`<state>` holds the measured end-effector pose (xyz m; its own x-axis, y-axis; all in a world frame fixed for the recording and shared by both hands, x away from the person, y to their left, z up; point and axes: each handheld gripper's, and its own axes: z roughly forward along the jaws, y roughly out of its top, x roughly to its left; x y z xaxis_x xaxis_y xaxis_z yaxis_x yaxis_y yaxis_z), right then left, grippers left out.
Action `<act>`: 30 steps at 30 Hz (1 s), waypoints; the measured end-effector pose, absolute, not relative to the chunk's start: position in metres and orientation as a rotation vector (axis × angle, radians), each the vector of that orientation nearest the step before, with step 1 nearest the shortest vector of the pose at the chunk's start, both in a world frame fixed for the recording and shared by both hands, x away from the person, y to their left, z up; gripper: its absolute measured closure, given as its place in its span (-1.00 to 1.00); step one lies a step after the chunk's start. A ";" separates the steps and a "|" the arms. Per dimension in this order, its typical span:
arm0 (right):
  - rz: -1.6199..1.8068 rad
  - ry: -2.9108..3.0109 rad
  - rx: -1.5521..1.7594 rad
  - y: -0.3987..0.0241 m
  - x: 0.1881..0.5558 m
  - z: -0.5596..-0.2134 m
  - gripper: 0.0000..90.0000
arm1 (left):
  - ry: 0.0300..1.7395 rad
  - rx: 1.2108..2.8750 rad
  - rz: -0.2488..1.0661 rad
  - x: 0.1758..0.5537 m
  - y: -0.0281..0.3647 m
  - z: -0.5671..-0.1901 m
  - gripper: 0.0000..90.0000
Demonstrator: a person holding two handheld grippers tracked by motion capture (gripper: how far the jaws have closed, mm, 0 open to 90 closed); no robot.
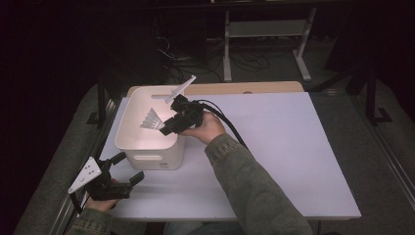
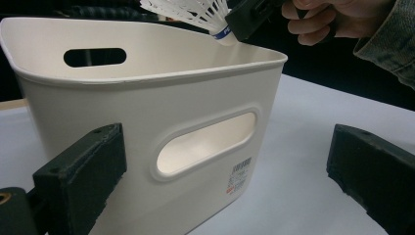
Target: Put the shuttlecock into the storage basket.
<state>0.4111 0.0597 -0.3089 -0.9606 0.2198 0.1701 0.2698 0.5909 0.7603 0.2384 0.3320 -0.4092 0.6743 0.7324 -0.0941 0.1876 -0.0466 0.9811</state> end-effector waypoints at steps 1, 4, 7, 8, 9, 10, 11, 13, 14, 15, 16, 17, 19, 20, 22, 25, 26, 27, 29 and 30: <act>-1.327 -2.738 -0.438 0.061 0.411 -0.310 0.41 | 0.772 1.592 0.523 0.238 0.333 -0.409 -0.98; -1.314 -2.731 -0.421 0.062 0.412 -0.313 0.39 | 0.771 1.587 0.518 0.239 0.332 -0.410 -0.98; -1.317 -2.721 -0.393 0.063 0.413 -0.314 0.37 | 0.766 1.584 0.518 0.239 0.331 -0.410 -0.98; -1.327 -2.695 -0.406 0.063 0.413 -0.315 0.14 | 0.767 1.583 0.517 0.239 0.331 -0.410 -0.98; -1.331 -2.688 -0.420 0.063 0.413 -0.314 0.05 | 0.767 1.583 0.517 0.239 0.331 -0.410 -0.98; -1.331 -2.688 -0.420 0.063 0.413 -0.314 0.05 | 0.768 1.583 0.517 0.239 0.332 -0.410 -0.98; -1.332 -2.678 -0.441 0.062 0.413 -0.314 -0.03 | 0.768 1.584 0.516 0.239 0.332 -0.410 -0.98; -1.352 -2.675 -0.444 0.060 0.413 -0.312 -0.15 | 0.769 1.590 0.515 0.238 0.332 -0.409 -0.98; -1.391 -2.677 -0.441 0.057 0.412 -0.310 -0.24 | 0.769 1.591 0.517 0.238 0.332 -0.409 -0.98; -1.400 -2.678 -0.437 0.056 0.412 -0.309 -0.30 | 0.766 1.590 0.517 0.238 0.332 -0.409 -0.98; -1.400 -2.678 -0.437 0.056 0.412 -0.309 -0.30 | 0.766 1.590 0.517 0.238 0.332 -0.409 -0.98; -1.440 -2.678 -0.450 0.052 0.411 -0.307 -0.46 | 0.761 1.591 0.518 0.238 0.333 -0.409 -0.98; -1.460 -2.677 -0.457 0.049 0.411 -0.305 -0.57 | 0.759 1.584 0.515 0.238 0.332 -0.409 -0.98; -1.460 -2.677 -0.457 0.049 0.411 -0.305 -0.57 | 0.758 1.587 0.517 0.237 0.332 -0.408 -0.98; -1.484 -2.676 -0.471 0.042 0.410 -0.302 -0.72 | 0.759 1.588 0.517 0.237 0.332 -0.408 -0.98; -1.499 -2.667 -0.468 0.038 0.410 -0.301 -0.72 | 0.758 1.584 0.517 0.237 0.332 -0.408 -0.98; -1.527 -2.656 -0.484 0.033 0.409 -0.300 -0.77 | 0.754 1.582 0.518 0.238 0.332 -0.409 -0.98; -1.527 -2.654 -0.482 0.032 0.409 -0.300 -0.82 | 0.755 1.582 0.518 0.238 0.332 -0.409 -0.98; -1.517 -2.660 -0.484 0.030 0.410 -0.301 -0.88 | 0.757 1.581 0.517 0.237 0.332 -0.409 -0.98; -1.510 -2.669 -0.521 0.028 0.409 -0.301 -1.00 | 0.758 1.581 0.517 0.237 0.332 -0.409 -0.98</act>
